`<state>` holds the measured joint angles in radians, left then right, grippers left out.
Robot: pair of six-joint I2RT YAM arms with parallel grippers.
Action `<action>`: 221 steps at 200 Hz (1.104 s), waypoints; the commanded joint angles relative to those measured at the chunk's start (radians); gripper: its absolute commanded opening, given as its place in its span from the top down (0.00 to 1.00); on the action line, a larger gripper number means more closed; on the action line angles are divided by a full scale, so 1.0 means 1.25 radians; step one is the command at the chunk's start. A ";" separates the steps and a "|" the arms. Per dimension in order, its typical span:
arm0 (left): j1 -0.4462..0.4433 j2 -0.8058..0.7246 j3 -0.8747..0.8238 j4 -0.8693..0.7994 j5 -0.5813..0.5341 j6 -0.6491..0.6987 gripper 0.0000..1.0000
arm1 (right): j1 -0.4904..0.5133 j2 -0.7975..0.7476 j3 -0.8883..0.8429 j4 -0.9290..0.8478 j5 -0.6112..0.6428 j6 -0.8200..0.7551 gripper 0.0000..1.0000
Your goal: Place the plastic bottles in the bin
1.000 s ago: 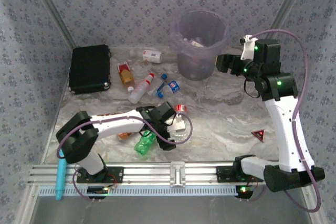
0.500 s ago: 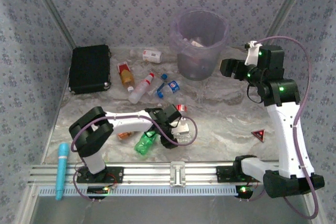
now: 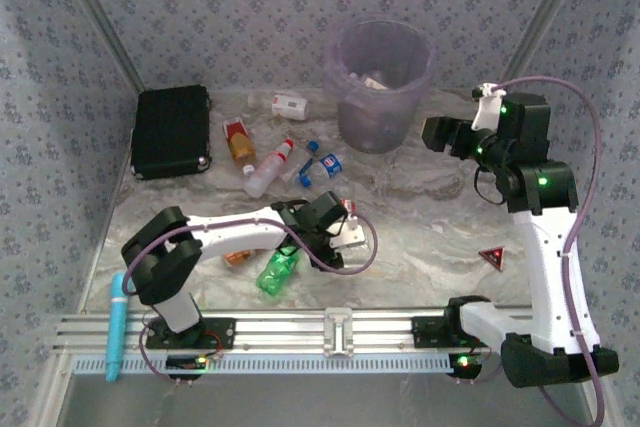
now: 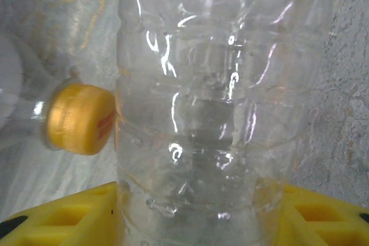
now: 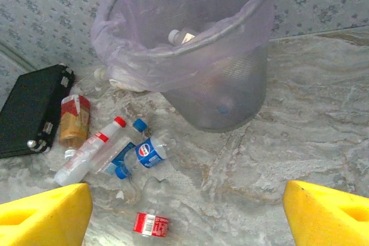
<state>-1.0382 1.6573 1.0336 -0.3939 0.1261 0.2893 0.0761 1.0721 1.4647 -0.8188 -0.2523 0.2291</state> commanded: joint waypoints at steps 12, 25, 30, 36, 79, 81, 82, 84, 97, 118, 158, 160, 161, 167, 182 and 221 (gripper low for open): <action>0.073 -0.136 0.011 0.017 0.004 -0.072 0.43 | 0.007 -0.005 -0.050 0.034 -0.162 0.045 0.14; 0.113 -0.185 0.011 0.031 0.004 -0.121 0.43 | 0.026 0.010 -0.070 0.058 -0.224 0.055 0.14; 0.125 -0.203 0.013 0.033 0.003 -0.143 0.44 | 0.037 0.020 -0.076 0.062 -0.244 0.056 0.14; 0.139 -0.223 0.013 0.039 0.011 -0.170 0.44 | 0.057 0.031 -0.079 0.064 -0.263 0.055 0.14; 0.229 -0.340 -0.082 0.200 0.097 -0.298 0.47 | 0.212 0.141 -0.100 0.181 -0.370 0.096 0.12; 0.233 -0.343 -0.085 0.209 0.101 -0.302 0.47 | 0.219 0.146 -0.100 0.193 -0.376 0.097 0.12; 0.234 -0.345 -0.086 0.212 0.105 -0.305 0.47 | 0.221 0.150 -0.100 0.196 -0.379 0.098 0.12; 0.239 -0.348 -0.090 0.220 0.111 -0.311 0.47 | 0.227 0.156 -0.099 0.201 -0.384 0.100 0.12; 0.253 -0.366 -0.111 0.274 0.152 -0.340 0.47 | 0.258 0.191 -0.089 0.215 -0.394 0.098 0.11; 0.267 -0.378 -0.122 0.323 0.204 -0.358 0.47 | 0.287 0.238 -0.078 0.251 -0.423 0.102 0.09; 0.287 -0.378 -0.125 0.382 0.240 -0.387 0.47 | 0.331 0.318 -0.054 0.273 -0.443 0.104 0.08; 0.287 -0.377 -0.125 0.384 0.242 -0.387 0.47 | 0.332 0.320 -0.052 0.273 -0.442 0.103 0.08; 0.287 -0.378 -0.124 0.385 0.243 -0.386 0.47 | 0.333 0.322 -0.051 0.273 -0.441 0.103 0.09; 0.289 -0.377 -0.124 0.391 0.244 -0.387 0.47 | 0.335 0.332 -0.048 0.272 -0.440 0.103 0.09; 0.288 -0.374 -0.124 0.401 0.245 -0.387 0.47 | 0.340 0.351 -0.042 0.284 -0.448 0.109 0.13; 0.288 -0.360 -0.127 0.413 0.240 -0.385 0.47 | 0.345 0.373 -0.037 0.305 -0.450 0.129 0.26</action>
<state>-0.6785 1.2118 0.8745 0.0452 0.3893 -0.1871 0.5045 1.5169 1.3849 -0.4660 -0.8005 0.3710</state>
